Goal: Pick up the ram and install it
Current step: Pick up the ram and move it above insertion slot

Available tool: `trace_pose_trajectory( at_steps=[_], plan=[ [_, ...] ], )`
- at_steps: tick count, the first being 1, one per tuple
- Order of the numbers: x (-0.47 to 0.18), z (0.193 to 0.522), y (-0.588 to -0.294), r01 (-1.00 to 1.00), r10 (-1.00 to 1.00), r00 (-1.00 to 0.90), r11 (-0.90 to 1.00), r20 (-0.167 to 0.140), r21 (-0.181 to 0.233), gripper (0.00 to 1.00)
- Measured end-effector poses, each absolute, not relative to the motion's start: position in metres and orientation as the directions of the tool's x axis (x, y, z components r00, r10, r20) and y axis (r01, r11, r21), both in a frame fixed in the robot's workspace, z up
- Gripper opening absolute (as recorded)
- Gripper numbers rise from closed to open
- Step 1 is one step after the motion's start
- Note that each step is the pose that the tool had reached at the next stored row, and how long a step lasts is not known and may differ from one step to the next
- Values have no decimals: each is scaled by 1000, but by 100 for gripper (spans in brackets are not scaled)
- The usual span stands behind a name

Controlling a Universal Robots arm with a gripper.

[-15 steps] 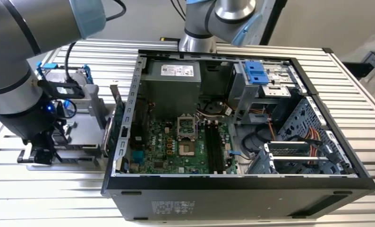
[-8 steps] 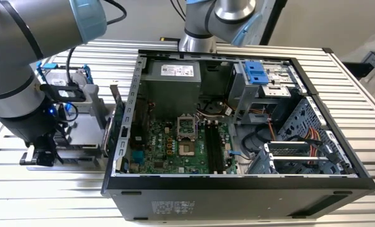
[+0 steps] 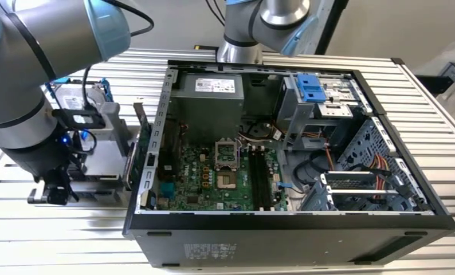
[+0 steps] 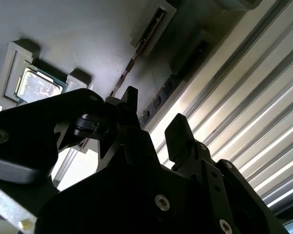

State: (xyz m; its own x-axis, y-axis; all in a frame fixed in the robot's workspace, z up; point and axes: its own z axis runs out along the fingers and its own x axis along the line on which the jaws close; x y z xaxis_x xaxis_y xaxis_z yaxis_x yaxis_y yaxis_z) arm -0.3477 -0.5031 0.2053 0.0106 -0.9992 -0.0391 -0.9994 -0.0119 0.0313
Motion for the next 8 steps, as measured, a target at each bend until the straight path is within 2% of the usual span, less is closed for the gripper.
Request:
trace_pose_trajectory(
  at_steps=[8],
  plan=[
    [-349, 197, -503, -999, -999, 11, -12, -39, 31, 100]
  ],
)
